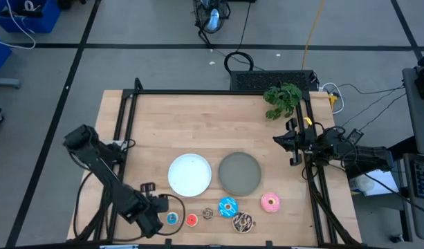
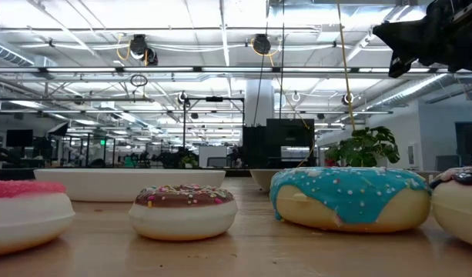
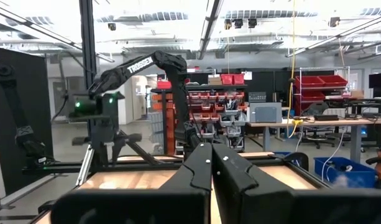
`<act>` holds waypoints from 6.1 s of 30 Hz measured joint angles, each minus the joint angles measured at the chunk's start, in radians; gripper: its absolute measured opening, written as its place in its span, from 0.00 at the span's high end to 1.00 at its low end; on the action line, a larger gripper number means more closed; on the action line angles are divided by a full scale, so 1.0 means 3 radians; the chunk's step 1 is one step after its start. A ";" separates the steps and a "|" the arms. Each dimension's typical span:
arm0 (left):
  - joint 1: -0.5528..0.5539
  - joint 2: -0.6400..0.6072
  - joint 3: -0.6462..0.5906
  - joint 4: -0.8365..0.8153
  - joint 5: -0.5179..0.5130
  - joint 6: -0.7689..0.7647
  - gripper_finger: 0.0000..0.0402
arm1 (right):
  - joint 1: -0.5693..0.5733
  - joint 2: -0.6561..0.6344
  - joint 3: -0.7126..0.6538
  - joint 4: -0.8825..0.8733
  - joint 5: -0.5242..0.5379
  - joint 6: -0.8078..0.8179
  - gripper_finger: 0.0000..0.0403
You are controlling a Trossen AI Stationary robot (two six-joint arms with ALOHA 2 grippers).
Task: Pick & Place donuts
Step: Put the small white donut on the white plate
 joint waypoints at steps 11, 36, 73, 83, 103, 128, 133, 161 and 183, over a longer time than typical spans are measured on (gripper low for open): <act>-0.0045 0.0277 -0.0001 0.0135 0.0253 0.0287 0.40 | 0.0000 0.0000 0.0000 0.0015 0.0001 -0.0014 1.00; -0.0116 0.0323 -0.0436 0.0471 0.0193 0.0360 0.37 | 0.0000 0.0000 0.0000 -0.0001 -0.0010 0.0078 1.00; 0.0228 -0.0230 -0.0378 0.0363 0.0381 0.0695 0.98 | 0.0000 0.0000 0.0001 -0.0025 -0.0011 0.0084 1.00; 0.0854 -0.0673 0.0288 -0.0862 0.0148 0.0809 0.98 | 0.0000 0.0000 0.0000 0.0003 -0.0011 0.0086 1.00; 0.2577 -0.0429 0.1103 -0.1227 0.0074 0.2394 0.98 | 0.0000 -0.0001 0.0000 0.0209 -0.0011 0.0173 1.00; 0.2510 0.1362 0.1088 -0.0861 0.0283 0.3367 0.98 | -0.0001 0.0000 0.0000 0.0200 -0.0014 0.0173 1.00; 0.2509 0.1363 0.1088 -0.0629 0.0280 0.3479 0.91 | -0.0001 0.0000 0.0001 0.0179 -0.0027 0.0173 1.00; 0.2515 0.1235 0.1111 -0.0822 0.0075 0.3382 0.22 | 0.0000 0.0001 0.0000 0.0186 -0.0186 0.0168 1.00; 0.2450 0.1176 0.1151 -0.0703 -0.0014 0.3377 0.28 | 0.0435 0.0823 0.0046 0.0808 -0.0244 -0.0259 1.00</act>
